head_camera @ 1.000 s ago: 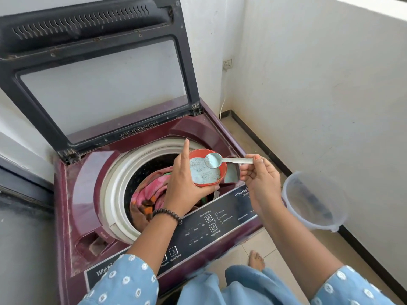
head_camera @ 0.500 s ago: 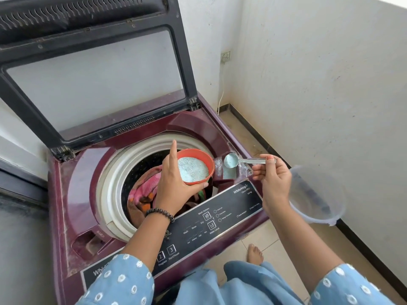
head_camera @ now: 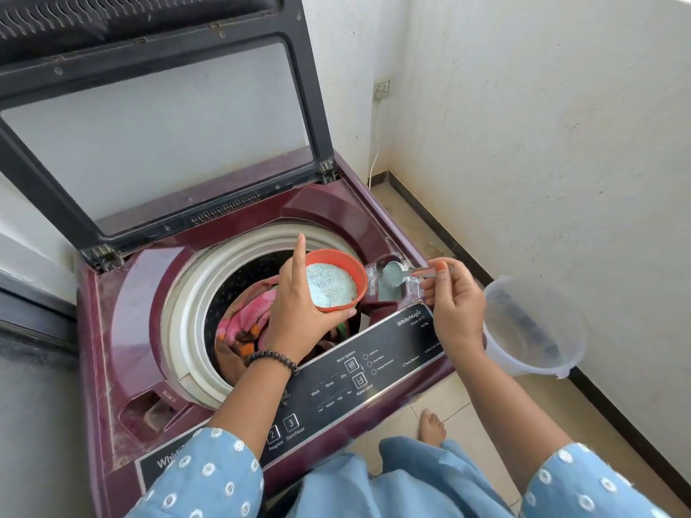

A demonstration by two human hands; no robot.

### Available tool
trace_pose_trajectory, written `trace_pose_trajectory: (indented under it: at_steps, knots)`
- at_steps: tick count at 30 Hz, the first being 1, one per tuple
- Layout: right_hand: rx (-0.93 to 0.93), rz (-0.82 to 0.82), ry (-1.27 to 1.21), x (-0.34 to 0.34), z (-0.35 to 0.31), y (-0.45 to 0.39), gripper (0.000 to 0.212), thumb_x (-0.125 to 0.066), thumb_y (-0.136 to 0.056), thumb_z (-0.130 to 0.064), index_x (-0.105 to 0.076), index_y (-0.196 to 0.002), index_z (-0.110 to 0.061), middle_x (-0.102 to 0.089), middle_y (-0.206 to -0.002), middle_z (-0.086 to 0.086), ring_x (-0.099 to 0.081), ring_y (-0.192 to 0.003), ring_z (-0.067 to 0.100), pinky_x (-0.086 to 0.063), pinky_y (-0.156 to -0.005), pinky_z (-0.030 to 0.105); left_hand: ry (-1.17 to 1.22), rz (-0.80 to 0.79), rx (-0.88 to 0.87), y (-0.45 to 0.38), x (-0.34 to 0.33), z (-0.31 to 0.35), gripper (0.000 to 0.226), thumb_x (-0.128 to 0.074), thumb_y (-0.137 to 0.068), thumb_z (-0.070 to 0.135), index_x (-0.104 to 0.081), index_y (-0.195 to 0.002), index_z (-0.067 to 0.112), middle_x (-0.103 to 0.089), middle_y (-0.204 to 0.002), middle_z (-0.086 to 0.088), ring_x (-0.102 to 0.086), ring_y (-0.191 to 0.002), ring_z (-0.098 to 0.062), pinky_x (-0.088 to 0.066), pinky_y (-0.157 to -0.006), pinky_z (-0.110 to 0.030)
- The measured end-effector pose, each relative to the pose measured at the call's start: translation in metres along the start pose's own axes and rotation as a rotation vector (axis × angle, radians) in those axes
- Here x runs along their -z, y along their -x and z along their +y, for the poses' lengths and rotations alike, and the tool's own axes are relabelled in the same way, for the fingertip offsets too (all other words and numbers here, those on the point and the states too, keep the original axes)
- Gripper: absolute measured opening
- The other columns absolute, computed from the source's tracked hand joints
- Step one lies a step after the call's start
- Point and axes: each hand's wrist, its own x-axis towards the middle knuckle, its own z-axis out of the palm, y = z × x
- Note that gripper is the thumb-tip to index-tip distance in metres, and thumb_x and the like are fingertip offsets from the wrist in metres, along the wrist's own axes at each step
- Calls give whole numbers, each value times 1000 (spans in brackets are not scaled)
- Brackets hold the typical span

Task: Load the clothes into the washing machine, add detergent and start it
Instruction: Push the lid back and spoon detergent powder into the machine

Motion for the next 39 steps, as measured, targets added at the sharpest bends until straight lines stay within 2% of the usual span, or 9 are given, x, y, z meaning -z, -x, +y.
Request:
trace_pose_trajectory:
  at_steps: [5, 9, 13, 17, 20, 25, 29, 33, 39]
  knots:
    - [302, -117, 306, -1, -3, 3, 20, -49, -102, -18, -67, -105, -11, -65, -85, -10, -61, -75, 4, -43, -71, 13, -13, -10, -30, -1, -2, 0, 135, -92, -62, 41, 6, -155, 37, -35, -145, -4, -40, -131, -16, -36, -97, -26]
    - [488, -198, 480, -1, 2, 3, 23, -50, -100, -18, -69, -106, -6, -68, -88, 3, -59, -79, 18, -44, -72, 25, -45, -14, -60, -1, -2, 0, 134, -92, -62, 39, 5, -155, 36, -34, -145, -3, -42, -131, -19, -42, -99, -32]
    - [658, -238, 586, -1, 5, 2, 25, -49, -98, -18, -70, -101, -4, -63, -75, 5, -54, -68, 23, -49, -60, 33, -46, -21, -78, -1, -2, 1, 134, -92, -63, 38, 5, -155, 37, -33, -147, -3, -40, -133, -18, -40, -103, -32]
    - [730, -286, 668, -1, 4, 4, 8, -62, -91, -4, -68, -96, -5, -59, -72, 4, -53, -66, 24, -50, -56, 38, -44, -27, -91, -1, -2, 4, 134, -91, -63, 37, 6, -155, 37, -31, -149, -4, -36, -136, -18, -35, -105, -29]
    - [748, -303, 693, -2, 3, 6, 9, -58, -92, -6, -67, -94, -6, -57, -70, 4, -50, -65, 24, -48, -54, 40, -46, -33, -104, -2, -2, 6, 133, -91, -64, 37, 6, -155, 36, -31, -150, -4, -35, -137, -18, -33, -105, -27]
    - [675, -282, 619, 0, 1, 5, 21, -51, -97, -16, -69, -100, -7, -62, -76, 4, -55, -70, 23, -50, -60, 35, -65, -44, -114, -1, -3, 9, 135, -91, -63, 40, 7, -156, 35, -31, -149, -4, -36, -137, -19, -40, -106, -35]
    - [293, -110, 245, 6, -17, 8, 19, -51, -101, -20, -69, -104, -17, -69, -84, -5, -59, -72, 5, -44, -68, 13, -59, -47, -105, 1, -1, 7, 137, -92, -62, 38, 10, -154, 40, -30, -149, -2, -35, -137, -17, -37, -107, -32]
    - [34, -16, -264, 6, -35, 3, 22, -49, -102, -14, -69, -96, -21, -67, -71, -4, -60, -66, 13, -49, -62, 22, -42, -29, -90, 3, 0, 5, 138, -93, -61, 38, 9, -154, 42, -33, -146, -1, -38, -134, -16, -39, -107, -35]
    - [96, -173, -180, -12, -42, 18, 24, -51, -101, -14, -70, -97, -29, -69, -75, -5, -63, -70, 13, -53, -68, 32, -8, -27, -91, 3, 0, 13, 135, -92, -61, 42, 5, -155, 37, -34, -144, -1, -41, -129, -15, -40, -99, -28]
